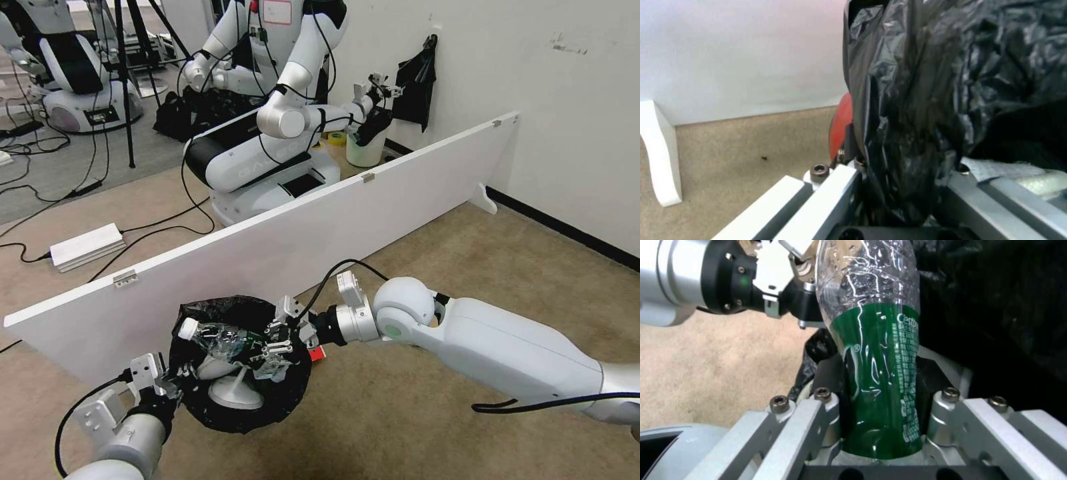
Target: Pick up the trash bin, then pick up the garbage from the floor and place it into the trash bin.
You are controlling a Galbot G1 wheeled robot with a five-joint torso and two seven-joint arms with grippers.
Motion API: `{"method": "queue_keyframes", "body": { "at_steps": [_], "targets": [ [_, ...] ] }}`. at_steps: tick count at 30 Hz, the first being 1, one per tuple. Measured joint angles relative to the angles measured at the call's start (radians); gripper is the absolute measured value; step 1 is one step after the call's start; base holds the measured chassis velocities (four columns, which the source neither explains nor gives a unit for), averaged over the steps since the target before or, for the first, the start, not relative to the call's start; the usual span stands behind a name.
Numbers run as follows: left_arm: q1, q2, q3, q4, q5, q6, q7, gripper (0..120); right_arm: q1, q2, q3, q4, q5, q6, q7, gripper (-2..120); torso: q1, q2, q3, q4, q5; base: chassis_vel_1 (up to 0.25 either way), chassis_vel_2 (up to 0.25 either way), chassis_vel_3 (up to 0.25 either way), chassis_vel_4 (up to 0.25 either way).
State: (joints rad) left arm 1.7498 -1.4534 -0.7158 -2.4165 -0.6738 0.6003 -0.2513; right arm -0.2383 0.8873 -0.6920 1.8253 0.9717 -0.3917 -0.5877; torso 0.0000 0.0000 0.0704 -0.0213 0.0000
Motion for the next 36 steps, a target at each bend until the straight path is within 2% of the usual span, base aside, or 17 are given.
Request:
{"method": "queue_keyframes", "body": {
  "at_steps": [25,36],
  "targets": [
    [0.015,-0.007,0.004,-0.022,-0.032,0.005,-0.009,0,-0.011,0.013,-0.015,-0.043,-0.026,0.007,-0.021,25,0.0,0.0,0.0,0.0,0.0,0.0,0.0,0.0,0.0],
    [0.019,-0.004,0.0,-0.035,-0.068,0.013,-0.021,0,-0.012,0.033,-0.028,-0.086,-0.039,0.014,-0.03,33,0.0,0.0,0.0,0.0,0.0,0.0,0.0,0.0,0.0]
  ]
}}
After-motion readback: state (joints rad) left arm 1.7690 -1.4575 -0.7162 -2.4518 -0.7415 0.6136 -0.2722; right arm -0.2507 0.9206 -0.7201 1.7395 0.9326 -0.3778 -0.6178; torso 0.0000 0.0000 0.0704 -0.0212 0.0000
